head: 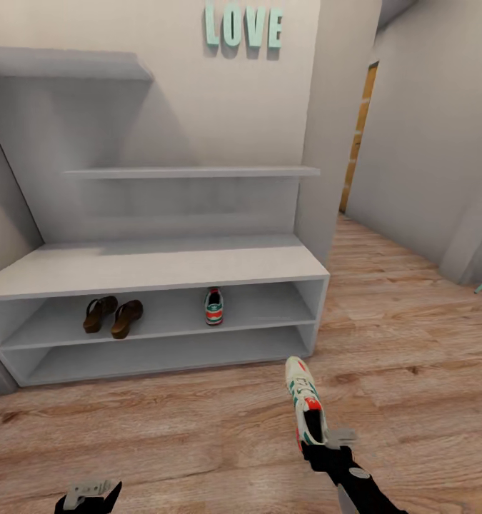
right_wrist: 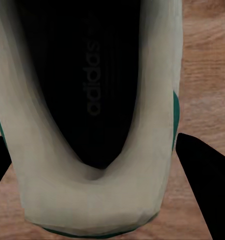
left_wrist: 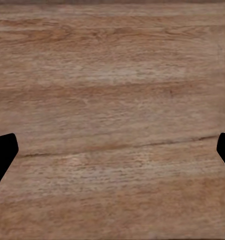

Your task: Pick up the two gym shoes and the two sandals from the corridor floor and place them onto the hallstand (shoe rack) in the corridor, making sure they are on the rack and not on the floor. Arrange them so the two gym shoes are next to each other and the two sandals are next to each other.

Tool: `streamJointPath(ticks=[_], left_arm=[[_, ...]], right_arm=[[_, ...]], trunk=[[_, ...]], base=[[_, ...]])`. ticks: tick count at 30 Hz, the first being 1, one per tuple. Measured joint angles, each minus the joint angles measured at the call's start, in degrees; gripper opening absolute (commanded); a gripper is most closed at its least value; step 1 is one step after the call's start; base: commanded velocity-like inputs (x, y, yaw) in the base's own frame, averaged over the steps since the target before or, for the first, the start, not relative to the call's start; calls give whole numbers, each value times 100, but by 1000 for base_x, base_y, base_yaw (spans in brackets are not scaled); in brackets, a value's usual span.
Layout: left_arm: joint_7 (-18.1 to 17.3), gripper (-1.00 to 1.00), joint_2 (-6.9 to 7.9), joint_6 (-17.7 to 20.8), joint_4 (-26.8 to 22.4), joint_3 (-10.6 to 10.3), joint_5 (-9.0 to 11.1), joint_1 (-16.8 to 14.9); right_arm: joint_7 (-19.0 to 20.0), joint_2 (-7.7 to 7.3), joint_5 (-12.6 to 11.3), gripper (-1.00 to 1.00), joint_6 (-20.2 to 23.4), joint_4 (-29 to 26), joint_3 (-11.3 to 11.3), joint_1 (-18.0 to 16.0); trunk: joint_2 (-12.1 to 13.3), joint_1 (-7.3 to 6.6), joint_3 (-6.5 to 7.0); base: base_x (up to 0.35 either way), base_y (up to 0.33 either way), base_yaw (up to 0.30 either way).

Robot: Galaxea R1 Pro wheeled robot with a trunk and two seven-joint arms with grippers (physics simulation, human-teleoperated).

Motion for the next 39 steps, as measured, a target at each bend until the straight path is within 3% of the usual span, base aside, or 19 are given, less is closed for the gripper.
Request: streamJointPath(ticks=[2, 3, 5, 6, 7, 10, 15, 27, 39], left_arm=[[-133, 100, 14, -13, 0, 3, 2, 10], [-258, 100, 33, -22, -2, 33, 23, 21], [-413, 100, 47, -32, -4, 109, 102, 29], [-536, 100, 55, -35, -3, 161, 176, 31], [-796, 100, 66, -34, -1, 229, 317, 34], [-916, 100, 70, -34, -1, 254, 361, 36], [-962, 100, 71, -36, 5, 266, 359, 37], [-973, 100, 68, -32, -2, 266, 350, 37], [-974, 100, 63, -32, -3, 254, 341, 38]], right_arm=[[-8, 88, 4, -100, 534, -515, 21, 2], [-38, 206, -5, -100, 926, -879, 41, -5], [-139, 362, 10, -100, 1220, -1120, 37, -37], [-252, 475, 12, -100, 1369, -1210, 34, -83], [-647, 729, 14, -100, 1614, -1326, 40, -244], [-879, 865, 24, -100, 1718, -1371, 118, -362], [-997, 936, 23, -100, 1764, -1706, 492, -411], [-1009, 927, 10, -100, 1777, -1787, 470, -415], [-1010, 925, 14, -100, 1779, -1784, 463, -415]], trunk=[[0, 0, 0], [0, 0, 0], [0, 0, 0], [0, 0, 0], [0, 0, 0], [0, 0, 0], [0, 0, 0], [0, 0, -5], [0, -1, -82]], base=[[0, 0, 0], [0, 0, 0], [0, 0, 0], [0, 0, 0], [0, 0, 0], [0, 0, 0], [0, 0, 0], [0, 0, 11], [20, 0, 136]])
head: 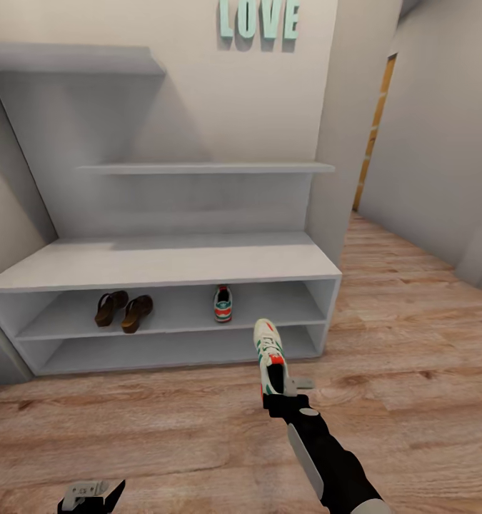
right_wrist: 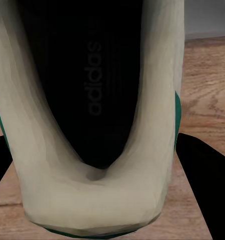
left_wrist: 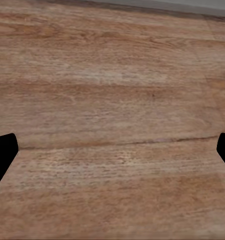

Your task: Pick up the two gym shoes and the two sandals from the corridor floor and place them onto the hallstand (shoe rack) in the corridor, making sure they are on the rack and not on the floor. Arrange them so the two gym shoes are next to each other and the two sandals are next to each other.

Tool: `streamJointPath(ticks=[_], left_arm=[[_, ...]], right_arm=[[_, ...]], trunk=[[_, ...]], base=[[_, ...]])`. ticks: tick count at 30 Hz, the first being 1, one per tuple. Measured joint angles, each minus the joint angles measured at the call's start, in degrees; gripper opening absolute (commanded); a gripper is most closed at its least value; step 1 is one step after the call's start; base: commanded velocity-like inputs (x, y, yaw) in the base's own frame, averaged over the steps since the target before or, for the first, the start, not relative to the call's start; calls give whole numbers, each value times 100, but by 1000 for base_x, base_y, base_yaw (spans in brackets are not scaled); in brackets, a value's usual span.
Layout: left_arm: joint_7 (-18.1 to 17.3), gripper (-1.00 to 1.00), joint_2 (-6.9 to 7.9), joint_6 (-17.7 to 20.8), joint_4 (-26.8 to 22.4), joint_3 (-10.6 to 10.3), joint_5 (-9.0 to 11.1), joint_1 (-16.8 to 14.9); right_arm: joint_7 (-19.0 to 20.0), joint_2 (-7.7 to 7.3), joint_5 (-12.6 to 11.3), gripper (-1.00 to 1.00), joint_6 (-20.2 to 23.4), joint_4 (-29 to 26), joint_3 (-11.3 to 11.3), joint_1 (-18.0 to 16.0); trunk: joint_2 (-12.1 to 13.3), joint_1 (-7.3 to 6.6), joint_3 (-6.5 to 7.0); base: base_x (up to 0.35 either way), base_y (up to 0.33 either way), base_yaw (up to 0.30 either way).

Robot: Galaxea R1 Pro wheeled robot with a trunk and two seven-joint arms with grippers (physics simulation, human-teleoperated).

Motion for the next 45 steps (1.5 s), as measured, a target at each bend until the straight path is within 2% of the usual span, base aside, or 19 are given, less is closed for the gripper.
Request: streamJointPath(ticks=[10, 30, 45], left_arm=[[0, 100, -8, 0, 1, -5, 1, -1], [-9, 100, -9, 0, 1, -20, 6, -1], [-9, 100, -9, 2, 0, -40, 9, -1]], right_arm=[[0, -7, 1, -100, 0, 0, 0, 0], [0, -27, 9, -100, 1, 4, -1, 1], [0, -28, 10, -100, 0, 5, -1, 1]], trunk=[[0, 0, -62], [0, 0, -64], [0, -2, -64]], base=[[188, 0, 115], [113, 32, 1], [211, 0, 0]])
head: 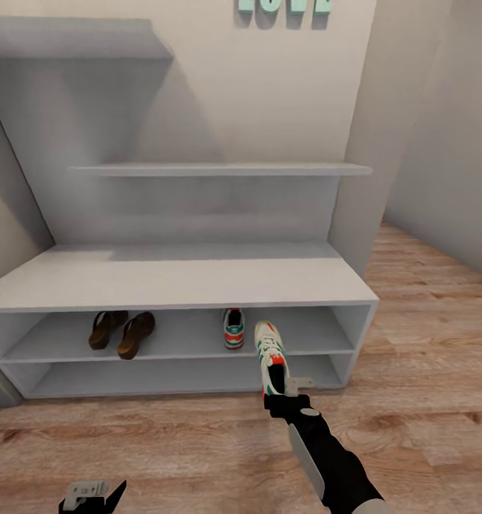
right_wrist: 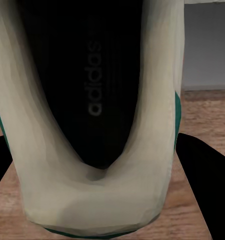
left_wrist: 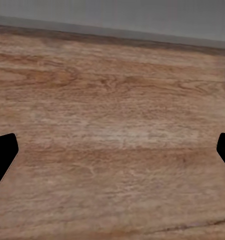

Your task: Pick up the two gym shoes and the two sandals from the corridor floor and place them onto the hallstand (shoe rack) in the corridor, making sure they are on the rack and not on the floor. Arrange them so the two gym shoes are next to each other and the two sandals are next to each other.

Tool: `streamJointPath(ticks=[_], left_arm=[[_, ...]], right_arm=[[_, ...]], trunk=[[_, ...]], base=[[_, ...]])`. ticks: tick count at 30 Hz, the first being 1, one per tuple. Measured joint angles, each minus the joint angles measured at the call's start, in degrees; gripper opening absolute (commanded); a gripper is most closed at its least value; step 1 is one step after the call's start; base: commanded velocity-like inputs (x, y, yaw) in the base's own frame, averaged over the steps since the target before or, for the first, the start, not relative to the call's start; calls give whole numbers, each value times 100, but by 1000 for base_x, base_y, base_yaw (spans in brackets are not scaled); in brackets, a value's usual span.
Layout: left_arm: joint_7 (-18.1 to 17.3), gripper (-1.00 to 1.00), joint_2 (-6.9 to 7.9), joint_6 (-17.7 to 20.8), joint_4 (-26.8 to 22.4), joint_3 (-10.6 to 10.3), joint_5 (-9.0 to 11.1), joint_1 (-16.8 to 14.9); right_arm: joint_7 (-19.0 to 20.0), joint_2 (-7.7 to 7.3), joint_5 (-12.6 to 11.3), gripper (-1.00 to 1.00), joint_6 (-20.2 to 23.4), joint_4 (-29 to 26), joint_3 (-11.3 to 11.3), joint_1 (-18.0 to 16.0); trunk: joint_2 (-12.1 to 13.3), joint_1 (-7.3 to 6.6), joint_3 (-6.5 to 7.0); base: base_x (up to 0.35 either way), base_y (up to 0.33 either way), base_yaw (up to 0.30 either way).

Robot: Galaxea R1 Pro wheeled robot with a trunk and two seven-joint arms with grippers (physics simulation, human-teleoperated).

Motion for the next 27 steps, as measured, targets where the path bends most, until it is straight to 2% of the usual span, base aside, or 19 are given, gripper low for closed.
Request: streamJointPath(ticks=[7, 19, 27], left_arm=[[0, 100, 0, 5, 1, 0, 0, 0], [0, 100, 0, 7, 1, 15, 0, 0], [1, 100, 0, 7, 1, 26, 0, 0]], right_arm=[[0, -5, -2, -100, 0, 0, 0, 0], [0, -4, 0, -100, 3, -5, 0, -2], [0, -3, -1, -100, 1, 3, 0, -1]], trunk=[[0, 0, 0], [0, 1, 0], [0, 2, 0]], base=[[313, 0, 0], [149, 27, 0], [62, 4, 0]])
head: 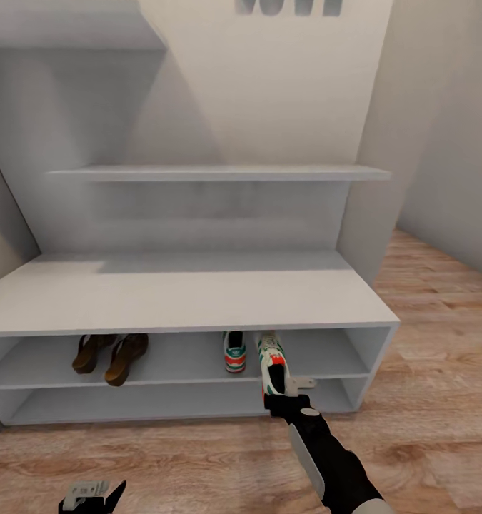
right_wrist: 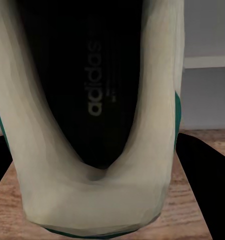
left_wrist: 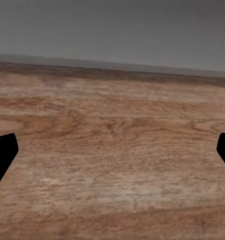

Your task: Pick up the two gym shoes and the two sandals from the corridor floor and place them onto the hallstand (shoe rack) in the corridor, making sure they are on the rack and not on the floor. Arrange them so the two gym shoes are next to each other and the two sandals are next to each other.

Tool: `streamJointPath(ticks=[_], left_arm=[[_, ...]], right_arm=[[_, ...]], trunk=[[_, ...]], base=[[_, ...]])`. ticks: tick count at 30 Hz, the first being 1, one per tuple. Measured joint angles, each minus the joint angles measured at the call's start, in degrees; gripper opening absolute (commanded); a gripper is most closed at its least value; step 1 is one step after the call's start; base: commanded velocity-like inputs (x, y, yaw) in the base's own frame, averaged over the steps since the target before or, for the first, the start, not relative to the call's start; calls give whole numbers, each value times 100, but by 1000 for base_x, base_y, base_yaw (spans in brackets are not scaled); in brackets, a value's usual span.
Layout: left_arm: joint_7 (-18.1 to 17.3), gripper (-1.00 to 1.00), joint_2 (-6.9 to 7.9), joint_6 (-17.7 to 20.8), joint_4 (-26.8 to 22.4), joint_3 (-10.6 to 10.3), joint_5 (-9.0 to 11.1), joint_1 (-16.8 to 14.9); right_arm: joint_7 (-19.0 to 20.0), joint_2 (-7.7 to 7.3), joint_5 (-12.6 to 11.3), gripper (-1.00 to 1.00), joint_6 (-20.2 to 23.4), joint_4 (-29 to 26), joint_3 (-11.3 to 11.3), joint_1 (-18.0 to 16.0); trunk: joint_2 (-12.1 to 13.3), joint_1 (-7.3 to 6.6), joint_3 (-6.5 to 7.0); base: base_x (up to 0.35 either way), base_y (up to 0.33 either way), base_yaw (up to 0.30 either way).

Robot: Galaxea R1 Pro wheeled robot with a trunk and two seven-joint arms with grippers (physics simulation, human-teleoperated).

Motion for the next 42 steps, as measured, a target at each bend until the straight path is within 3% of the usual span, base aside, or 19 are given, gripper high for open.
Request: streamJointPath(ticks=[42], left_arm=[[7, 100, -9, 0, 0, 18, -1, 0]], right_arm=[[0, -4, 0, -100, -1, 9, 0, 1]], trunk=[[0, -1, 0]], base=[[109, 27, 0]])
